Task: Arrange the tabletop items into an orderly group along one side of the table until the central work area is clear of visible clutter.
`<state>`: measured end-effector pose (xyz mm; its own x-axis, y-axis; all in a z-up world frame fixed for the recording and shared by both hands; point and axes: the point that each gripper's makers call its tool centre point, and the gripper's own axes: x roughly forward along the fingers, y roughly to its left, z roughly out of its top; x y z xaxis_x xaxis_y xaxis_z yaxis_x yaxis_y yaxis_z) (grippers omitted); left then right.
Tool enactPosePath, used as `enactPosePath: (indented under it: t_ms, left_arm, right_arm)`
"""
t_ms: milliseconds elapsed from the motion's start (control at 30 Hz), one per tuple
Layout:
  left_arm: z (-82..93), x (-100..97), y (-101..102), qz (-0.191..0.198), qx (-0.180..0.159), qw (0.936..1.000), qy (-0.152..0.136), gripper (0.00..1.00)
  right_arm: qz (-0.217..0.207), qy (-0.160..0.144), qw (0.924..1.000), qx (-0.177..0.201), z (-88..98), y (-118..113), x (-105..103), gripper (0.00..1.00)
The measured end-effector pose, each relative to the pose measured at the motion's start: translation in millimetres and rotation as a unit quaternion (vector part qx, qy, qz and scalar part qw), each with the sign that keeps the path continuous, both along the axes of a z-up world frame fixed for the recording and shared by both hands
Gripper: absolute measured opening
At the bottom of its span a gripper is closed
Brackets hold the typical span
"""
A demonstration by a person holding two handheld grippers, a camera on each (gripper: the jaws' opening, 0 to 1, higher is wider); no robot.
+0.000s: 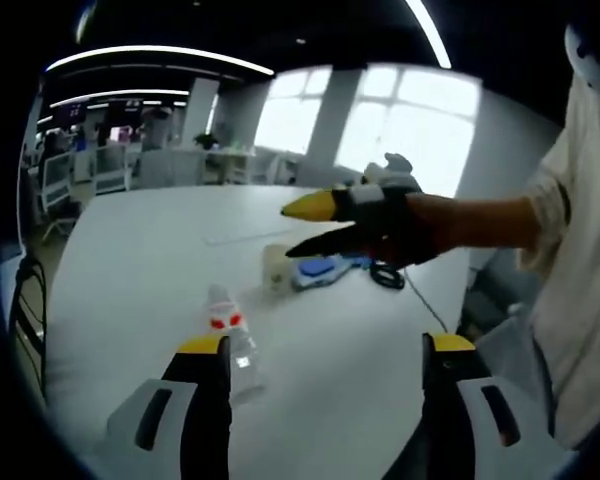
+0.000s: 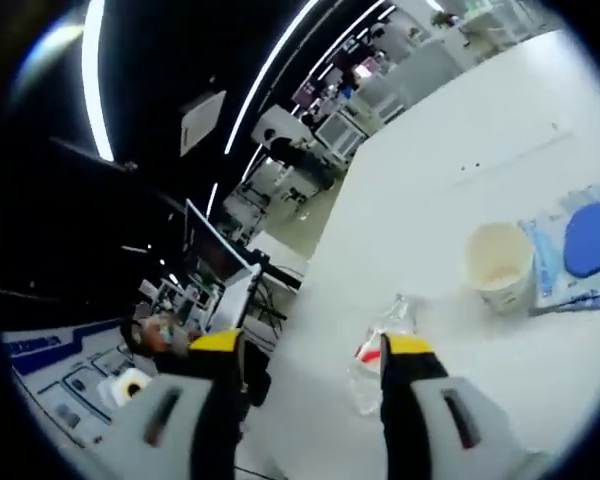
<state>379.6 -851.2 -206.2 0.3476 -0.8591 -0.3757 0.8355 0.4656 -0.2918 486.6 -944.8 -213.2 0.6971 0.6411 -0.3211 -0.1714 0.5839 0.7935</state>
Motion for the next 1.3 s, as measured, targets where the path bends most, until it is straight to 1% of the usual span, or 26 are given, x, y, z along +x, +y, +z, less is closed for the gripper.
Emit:
enactPosePath:
  t_ms: [33,67,133,200,267,300,333,367,400,433,467,533,633,700,767,800,933,967,1033,1200,1233,1300]
  left_arm:
    - [-1.0,0.6,2,0.001,0.0,1.0,0.001,0.75]
    - [-1.6,0.9,3,0.002,0.001,1.0,0.002,0.74]
    - [-3.8,2.5,6,0.004,0.001,1.0,0.003,0.74]
    - [-5.4,3.8,9,0.007,0.0,1.0,0.005,0.74]
    - [-7.9,5.5,11,0.009,0.0,0.9999,0.006,0.74]
    - [-8.8,6.0,12,0.009,-0.001,0.9999,0.007,0.74]
    - [-9.9,6.6,12,0.01,-0.001,0.9999,0.008,0.74]
    - [-11.4,7.3,13,0.01,-0.001,0.9999,0.008,0.73]
    - [-12.4,7.8,14,0.011,0.0,0.9999,0.008,0.73]
    - [-13.8,8.3,15,0.011,-0.001,0.9999,0.009,0.73]
    - [-14.5,8.7,15,0.012,-0.002,0.9999,0.01,0.73]
    - [-15.9,9.3,16,0.014,-0.006,0.9998,0.011,0.73]
    - [-20.1,10.2,16,0.015,-0.009,0.9997,0.014,0.73]
    - [-22.8,10.6,16,0.017,-0.012,0.9996,0.017,0.72]
    - [-24.3,10.8,15,0.018,-0.016,0.9996,0.017,0.72]
    - [-24.7,10.6,15,0.018,-0.019,0.9995,0.018,0.72]
    - [-29.2,10.9,15,0.02,-0.024,0.9993,0.022,0.71]
    - [-29.8,10.6,15,0.02,-0.025,0.9992,0.022,0.71]
    - [-32.0,10.5,16,0.02,-0.028,0.9991,0.024,0.71]
    - [-32.8,12.9,18,0.026,-0.037,0.9986,0.025,0.71]
    - [-33.5,13.1,18,0.027,-0.039,0.9985,0.026,0.71]
    - [-35.4,13.4,19,0.028,-0.04,0.9984,0.026,0.71]
  right_arm:
    - [-0.001,0.005,1.0,-0.004,-3.1,4,2,0.52]
    - [-0.016,0.017,0.9997,-0.007,-9.3,4,7,0.52]
    - [-0.027,0.032,0.9991,-0.003,-16.6,6,12,0.49]
    - [-0.052,0.041,0.9978,-0.008,-23.6,6,21,0.49]
    - [-0.07,0.06,0.9956,-0.011,-32.5,6,28,0.45]
    - [-0.088,0.064,0.994,-0.015,-37.2,4,33,0.44]
    - [-0.093,0.067,0.9933,-0.016,-39.4,3,35,0.44]
    - [-0.1,0.086,0.9911,-0.016,-46.3,3,37,0.44]
    - [-0.105,0.09,0.9903,-0.014,-48.3,3,40,0.44]
    - [-0.106,0.087,0.9904,-0.016,-50.7,4,45,0.43]
    - [-0.106,0.096,0.9895,-0.022,-53.8,4,45,0.42]
    - [-0.109,0.096,0.9889,-0.031,-56.9,6,51,0.42]
    - [-0.114,0.112,0.9857,-0.053,-69.3,6,56,0.41]
    - [-0.118,0.126,0.9836,-0.054,-75.6,7,57,0.41]
    - [-0.127,0.132,0.9806,-0.069,-83.4,5,60,0.4]
    - [-0.125,0.14,0.9797,-0.07,-87.3,7,60,0.39]
    - [-0.134,0.15,0.9774,-0.063,-94.0,11,65,0.39]
    - [-0.138,0.149,0.9771,-0.063,-94.6,11,67,0.39]
    - [-0.136,0.154,0.9756,-0.076,-100.6,10,70,0.39]
    - [-0.142,0.161,0.9732,-0.085,-108.5,11,74,0.37]
    - [-0.144,0.168,0.9714,-0.087,-112.3,10,73,0.37]
    - [-0.15,0.174,0.9701,-0.078,-115.0,10,75,0.37]
